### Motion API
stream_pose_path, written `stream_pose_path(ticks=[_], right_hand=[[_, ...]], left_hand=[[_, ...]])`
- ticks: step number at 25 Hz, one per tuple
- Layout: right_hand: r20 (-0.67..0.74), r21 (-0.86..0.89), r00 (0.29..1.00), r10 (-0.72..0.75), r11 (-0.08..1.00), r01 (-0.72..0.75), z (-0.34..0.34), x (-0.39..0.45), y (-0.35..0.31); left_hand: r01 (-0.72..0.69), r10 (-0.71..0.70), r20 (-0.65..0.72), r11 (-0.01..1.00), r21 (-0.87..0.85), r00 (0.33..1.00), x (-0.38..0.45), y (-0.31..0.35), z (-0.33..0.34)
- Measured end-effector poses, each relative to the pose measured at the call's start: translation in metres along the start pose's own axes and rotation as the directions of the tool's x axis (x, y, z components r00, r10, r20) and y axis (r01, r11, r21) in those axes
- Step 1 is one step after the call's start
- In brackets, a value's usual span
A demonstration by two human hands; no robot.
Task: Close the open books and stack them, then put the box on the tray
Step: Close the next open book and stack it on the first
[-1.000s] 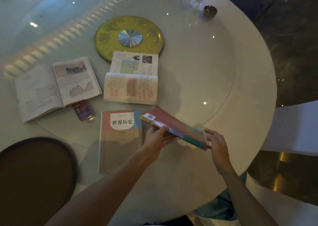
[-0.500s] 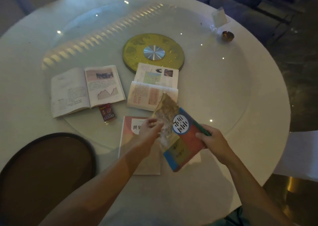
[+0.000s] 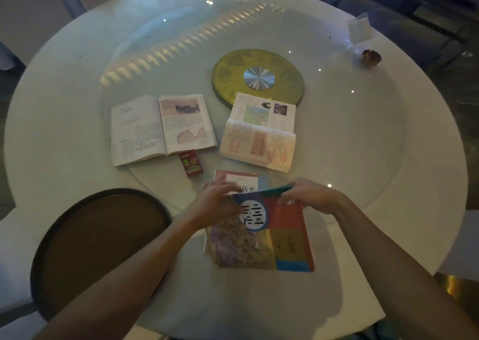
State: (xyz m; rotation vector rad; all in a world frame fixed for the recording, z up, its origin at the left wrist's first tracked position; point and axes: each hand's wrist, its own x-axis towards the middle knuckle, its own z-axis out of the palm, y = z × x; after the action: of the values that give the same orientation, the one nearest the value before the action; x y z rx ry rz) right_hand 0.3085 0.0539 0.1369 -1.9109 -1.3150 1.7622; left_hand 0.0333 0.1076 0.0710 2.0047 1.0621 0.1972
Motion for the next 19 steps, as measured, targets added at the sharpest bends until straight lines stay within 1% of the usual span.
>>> stream_pose_path(ticks=[2, 4, 5, 6, 7, 8, 9, 10, 11, 12, 13, 14, 15, 16, 17, 18, 19], right_hand=[[-0.033, 0.022, 0.999, -0.034, 0.999, 0.034, 0.011, 0.011, -0.022], [-0.140, 0.034, 0.988, -0.070, 0.997, 0.076, 0.020, 0.018, -0.030], [-0.222, 0.012, 0.971, -0.085, 0.996, 0.089, 0.023, 0.021, -0.028], [-0.320, -0.014, 0.943, -0.096, 0.995, 0.097, 0.026, 0.022, -0.025], [-0.442, -0.029, 0.892, -0.090, 0.996, 0.086, 0.030, 0.022, -0.015], [-0.550, 0.001, 0.833, -0.053, 0.998, 0.064, 0.034, 0.022, -0.003], [-0.601, 0.091, 0.799, 0.027, 0.995, 0.035, 0.039, 0.022, 0.012], [-0.572, 0.229, 0.810, 0.131, 0.974, 0.004, 0.046, 0.022, 0.026], [-0.464, 0.378, 0.859, 0.216, 0.925, -0.028, 0.056, 0.024, 0.042], [-0.316, 0.502, 0.912, 0.261, 0.862, -0.073, 0.070, 0.025, 0.054], [-0.183, 0.583, 0.949, 0.257, 0.805, -0.105, 0.084, 0.028, 0.065], [-0.089, 0.650, 0.972, 0.216, 0.753, -0.107, 0.097, 0.031, 0.072], [-0.048, 0.711, 0.984, 0.171, 0.698, -0.087, 0.108, 0.034, 0.077], [-0.053, 0.765, 0.986, 0.155, 0.641, -0.060, 0.116, 0.038, 0.077], [-0.101, 0.802, 0.978, 0.183, 0.597, -0.029, 0.121, 0.042, 0.078], [-0.171, 0.816, 0.957, 0.232, 0.579, 0.005, 0.124, 0.046, 0.076], [-0.246, 0.801, 0.927, 0.283, 0.597, 0.030, 0.124, 0.050, 0.076]], left_hand=[[0.136, -0.112, 0.113, 0.960, -0.243, 0.987, -0.006, -0.005, -0.002], [0.200, -0.158, 0.139, 0.900, -0.386, 0.978, -0.013, -0.009, -0.004], [0.217, -0.170, 0.139, 0.849, -0.482, 0.976, -0.017, -0.011, -0.003], [0.239, -0.191, 0.144, 0.780, -0.578, 0.971, -0.021, -0.013, -0.002], [0.270, -0.219, 0.163, 0.687, -0.674, 0.962, -0.024, -0.014, -0.002], [0.297, -0.245, 0.184, 0.591, -0.750, 0.952, -0.026, -0.015, -0.001], [0.316, -0.264, 0.207, 0.493, -0.811, 0.942, -0.026, -0.018, 0.000], [0.330, -0.279, 0.229, 0.404, -0.853, 0.933, -0.024, -0.018, 0.001], [0.343, -0.294, 0.249, 0.331, -0.879, 0.923, -0.022, -0.021, 0.002], [0.357, -0.301, 0.273, 0.272, -0.894, 0.914, -0.018, -0.023, 0.002], [0.375, -0.309, 0.299, 0.228, -0.898, 0.903, -0.015, -0.024, 0.003], [0.397, -0.310, 0.329, 0.191, -0.898, 0.892, -0.014, -0.026, 0.003], [0.422, -0.311, 0.360, 0.161, -0.892, 0.880, -0.013, -0.027, 0.004], [0.444, -0.320, 0.384, 0.139, -0.885, 0.866, -0.013, -0.029, 0.007], [0.456, -0.339, 0.392, 0.132, -0.880, 0.855, -0.013, -0.032, 0.009], [0.455, -0.378, 0.376, 0.146, -0.878, 0.846, -0.013, -0.035, 0.014], [0.446, -0.432, 0.339, 0.173, -0.878, 0.835, -0.012, -0.040, 0.021]])
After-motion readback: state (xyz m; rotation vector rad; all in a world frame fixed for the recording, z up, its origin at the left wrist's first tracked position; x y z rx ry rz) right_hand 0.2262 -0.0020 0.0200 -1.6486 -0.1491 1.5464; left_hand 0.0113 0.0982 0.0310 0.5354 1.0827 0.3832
